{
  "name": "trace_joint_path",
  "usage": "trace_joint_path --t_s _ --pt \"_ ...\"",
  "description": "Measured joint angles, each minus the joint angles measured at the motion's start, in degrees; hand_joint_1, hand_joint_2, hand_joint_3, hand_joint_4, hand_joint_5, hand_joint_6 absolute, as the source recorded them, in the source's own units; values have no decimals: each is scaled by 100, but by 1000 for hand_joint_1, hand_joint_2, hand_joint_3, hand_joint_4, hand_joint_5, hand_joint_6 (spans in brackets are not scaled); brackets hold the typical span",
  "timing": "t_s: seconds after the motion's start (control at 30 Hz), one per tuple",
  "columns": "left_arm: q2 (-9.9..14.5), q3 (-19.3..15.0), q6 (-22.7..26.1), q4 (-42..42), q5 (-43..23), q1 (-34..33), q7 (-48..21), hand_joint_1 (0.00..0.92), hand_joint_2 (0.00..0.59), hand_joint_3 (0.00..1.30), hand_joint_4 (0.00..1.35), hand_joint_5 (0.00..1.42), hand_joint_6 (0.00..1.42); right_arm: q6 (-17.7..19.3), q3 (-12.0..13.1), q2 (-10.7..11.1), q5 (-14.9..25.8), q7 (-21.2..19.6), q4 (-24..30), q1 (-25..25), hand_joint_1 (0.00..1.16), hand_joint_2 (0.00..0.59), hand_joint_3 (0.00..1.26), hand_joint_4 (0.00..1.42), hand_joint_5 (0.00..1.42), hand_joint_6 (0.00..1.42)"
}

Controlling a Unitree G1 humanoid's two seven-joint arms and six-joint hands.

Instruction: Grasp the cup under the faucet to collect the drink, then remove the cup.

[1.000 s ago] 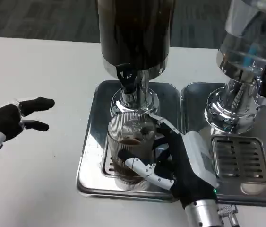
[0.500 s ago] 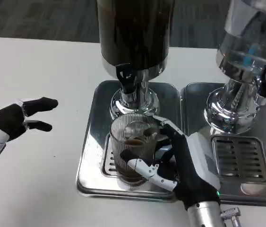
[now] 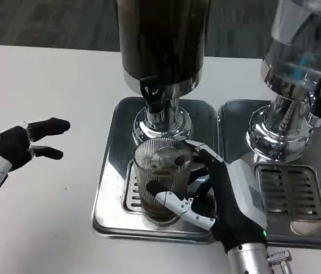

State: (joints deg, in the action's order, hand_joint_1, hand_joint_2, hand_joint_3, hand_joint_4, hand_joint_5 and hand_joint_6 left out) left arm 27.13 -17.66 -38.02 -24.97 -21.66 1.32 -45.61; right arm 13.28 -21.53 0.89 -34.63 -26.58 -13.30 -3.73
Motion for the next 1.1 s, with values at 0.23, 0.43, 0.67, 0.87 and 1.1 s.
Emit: trace_joint_path --t_s 0.23,0.43,0.67,0.87,1.1 --pt "0 1 0 -23 0 -12 0 0 179 362 256 190 438 28 18 -2 13 -33 -16 0 577 221 393 494 679 914" --pt "0 1 0 -23 0 -12 0 0 174 362 256 190 438 56 26 -5 22 -88 -20 -2 578 221 397 505 690 918" --pt "0 1 0 -23 0 -12 0 0 173 362 256 190 438 195 61 -5 95 -125 -51 -3 588 235 410 514 696 940" --pt "0 1 0 -23 -1 -12 0 0 173 362 256 190 438 254 69 -8 125 -188 -92 -10 602 233 425 527 709 951" --pt "1 1 0 -23 -1 -12 0 0 173 362 256 190 438 429 107 -6 137 -283 -93 -121 622 236 434 544 726 972"
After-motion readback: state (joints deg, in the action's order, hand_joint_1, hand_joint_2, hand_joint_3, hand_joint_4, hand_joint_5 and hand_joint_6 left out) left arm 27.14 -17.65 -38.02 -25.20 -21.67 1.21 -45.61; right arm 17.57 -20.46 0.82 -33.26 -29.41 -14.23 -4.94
